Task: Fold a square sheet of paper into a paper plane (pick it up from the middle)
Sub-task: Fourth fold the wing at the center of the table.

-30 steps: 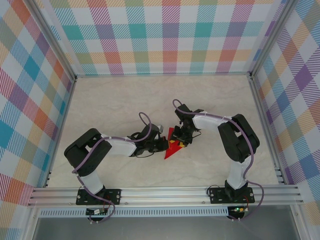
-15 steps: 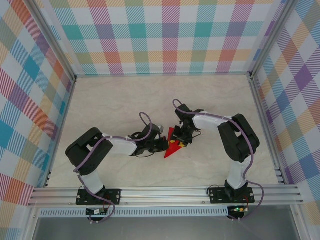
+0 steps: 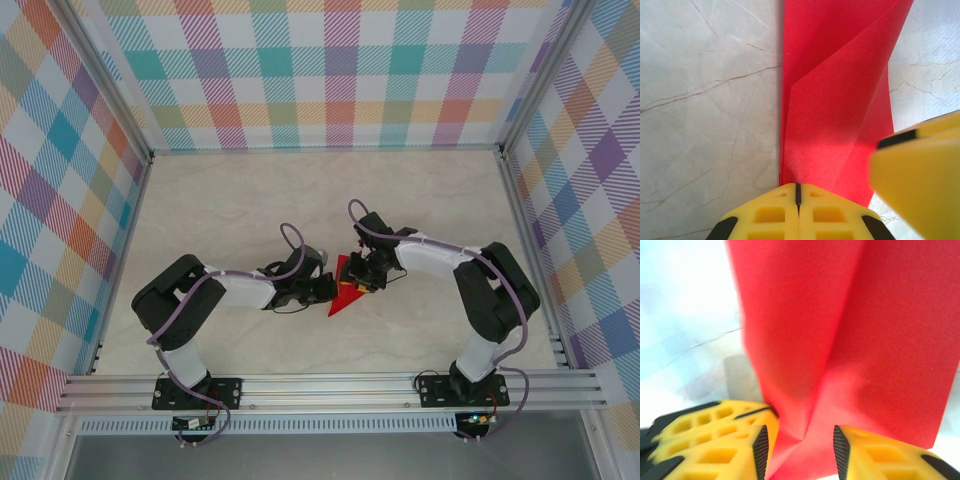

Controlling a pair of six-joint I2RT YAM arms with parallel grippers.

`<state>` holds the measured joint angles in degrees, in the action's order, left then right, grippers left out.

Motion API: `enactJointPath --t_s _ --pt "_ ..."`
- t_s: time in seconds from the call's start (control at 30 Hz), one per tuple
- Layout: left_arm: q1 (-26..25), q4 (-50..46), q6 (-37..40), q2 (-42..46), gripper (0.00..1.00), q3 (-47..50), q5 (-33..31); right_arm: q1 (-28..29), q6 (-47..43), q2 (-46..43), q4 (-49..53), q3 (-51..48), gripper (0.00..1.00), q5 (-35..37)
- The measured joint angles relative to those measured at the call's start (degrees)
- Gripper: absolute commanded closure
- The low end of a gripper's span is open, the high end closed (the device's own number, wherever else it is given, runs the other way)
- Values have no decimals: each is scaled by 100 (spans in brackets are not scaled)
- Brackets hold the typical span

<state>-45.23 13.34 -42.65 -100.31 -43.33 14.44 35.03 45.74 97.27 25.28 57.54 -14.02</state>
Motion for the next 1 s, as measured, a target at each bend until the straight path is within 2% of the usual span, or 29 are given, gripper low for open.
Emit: enactJointPath --t_s 0.13,0.27,0.63,1.0 --pt "0 -125 -4 -35 100 -92 7 0 -190 -302 -339 -109 79 -151" --pt "0 -258 -17 -61 100 -179 7 0 -319 -254 -651 -258 85 -380" --pt "0 -400 -149 -98 100 -271 2 -7 -431 179 -979 -319 88 -581" --pt "0 -444 -155 -98 100 -297 -2 -15 -428 413 -1056 -461 89 -339"
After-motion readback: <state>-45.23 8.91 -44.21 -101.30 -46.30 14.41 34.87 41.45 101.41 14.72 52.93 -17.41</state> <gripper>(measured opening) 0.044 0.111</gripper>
